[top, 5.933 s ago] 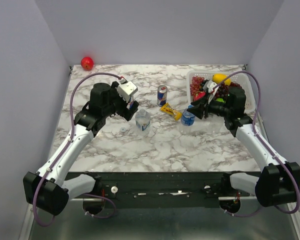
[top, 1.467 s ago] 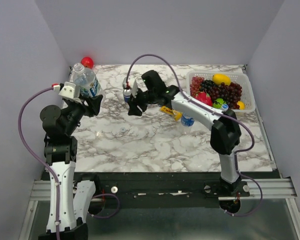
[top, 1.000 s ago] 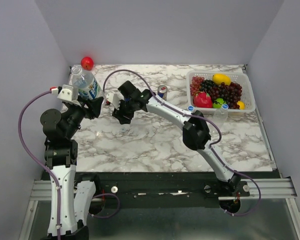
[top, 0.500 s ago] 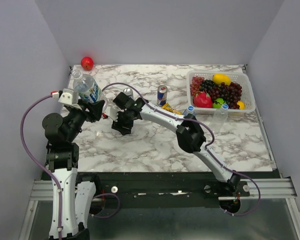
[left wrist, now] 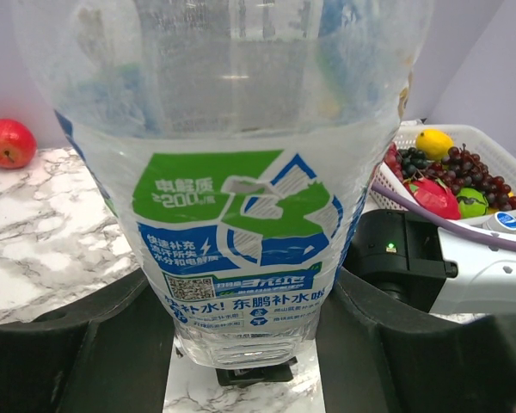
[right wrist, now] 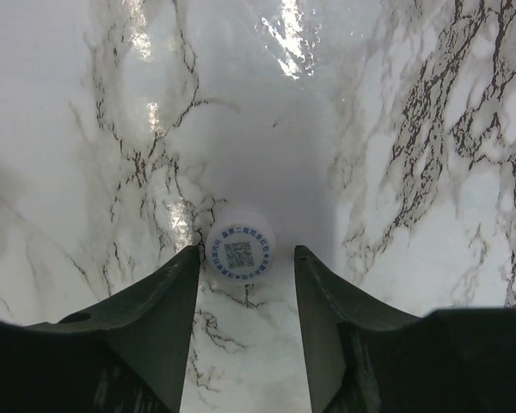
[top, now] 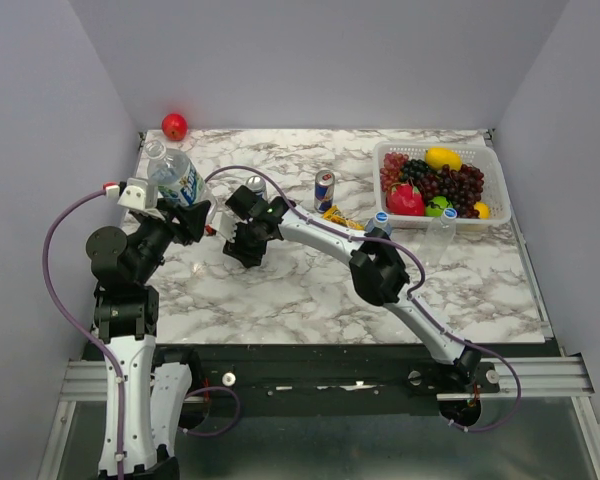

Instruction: Screw on the bottle caps

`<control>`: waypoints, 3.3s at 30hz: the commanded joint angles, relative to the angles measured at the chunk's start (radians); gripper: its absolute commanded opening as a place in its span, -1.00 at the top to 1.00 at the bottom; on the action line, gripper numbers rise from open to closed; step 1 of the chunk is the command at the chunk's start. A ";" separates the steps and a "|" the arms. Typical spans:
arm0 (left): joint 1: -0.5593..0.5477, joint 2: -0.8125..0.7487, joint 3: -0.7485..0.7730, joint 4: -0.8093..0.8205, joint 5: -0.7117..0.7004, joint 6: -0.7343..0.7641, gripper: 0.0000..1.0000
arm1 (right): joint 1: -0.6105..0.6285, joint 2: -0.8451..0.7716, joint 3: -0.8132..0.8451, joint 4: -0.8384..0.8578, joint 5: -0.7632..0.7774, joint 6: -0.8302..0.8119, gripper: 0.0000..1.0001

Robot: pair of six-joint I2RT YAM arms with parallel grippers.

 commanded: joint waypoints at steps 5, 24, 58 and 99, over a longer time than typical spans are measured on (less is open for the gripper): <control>0.006 0.004 -0.018 0.036 0.034 -0.019 1.00 | 0.008 0.043 0.028 0.044 -0.001 0.011 -0.03; 0.005 0.065 -0.046 0.107 0.099 -0.001 1.00 | -0.003 -0.215 -0.179 0.057 -0.073 0.036 0.47; -0.779 0.323 -0.101 -0.272 0.213 0.869 1.00 | -0.102 -1.276 -0.627 -0.342 -0.445 -0.522 0.37; -0.802 0.246 -0.106 -0.059 0.057 0.849 1.00 | -0.029 -1.205 -0.764 -0.160 -0.211 -0.303 0.37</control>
